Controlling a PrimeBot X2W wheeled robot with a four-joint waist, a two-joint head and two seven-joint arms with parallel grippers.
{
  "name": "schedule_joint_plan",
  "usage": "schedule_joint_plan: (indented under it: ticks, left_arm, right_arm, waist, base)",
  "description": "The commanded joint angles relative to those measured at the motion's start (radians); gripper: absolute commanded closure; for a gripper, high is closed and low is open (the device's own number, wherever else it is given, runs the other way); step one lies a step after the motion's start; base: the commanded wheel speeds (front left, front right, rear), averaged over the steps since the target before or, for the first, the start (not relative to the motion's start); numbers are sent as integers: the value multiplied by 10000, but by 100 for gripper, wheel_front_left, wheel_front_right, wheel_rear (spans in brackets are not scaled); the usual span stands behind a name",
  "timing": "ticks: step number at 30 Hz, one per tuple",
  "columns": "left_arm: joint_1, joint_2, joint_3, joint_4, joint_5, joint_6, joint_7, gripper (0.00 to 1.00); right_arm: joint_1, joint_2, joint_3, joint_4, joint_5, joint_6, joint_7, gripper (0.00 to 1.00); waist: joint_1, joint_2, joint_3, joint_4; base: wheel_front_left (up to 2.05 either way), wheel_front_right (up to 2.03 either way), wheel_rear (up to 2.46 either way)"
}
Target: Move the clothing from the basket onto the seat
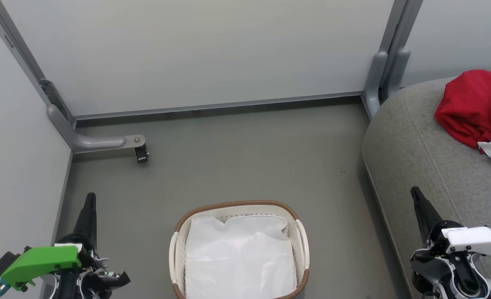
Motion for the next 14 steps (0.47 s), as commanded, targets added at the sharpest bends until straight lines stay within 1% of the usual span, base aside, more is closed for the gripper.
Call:
schedule_joint_plan:
  ticks: [1,14]
  left_arm:
    - [-97,2,18,-18,-33,-46,39,100]
    - [-97,2,17,-19,-34,-46,39,100]
  right_arm:
    - [-67,-59,-15,-40,39,-3,28,100]
    - [-66,-59,-15,-40,39,-3,28,100]
  waist:
    - [0,0,0,0]
    - [0,0,0,0]
  base:
    - [0,0,0]
    - [0,0,0]
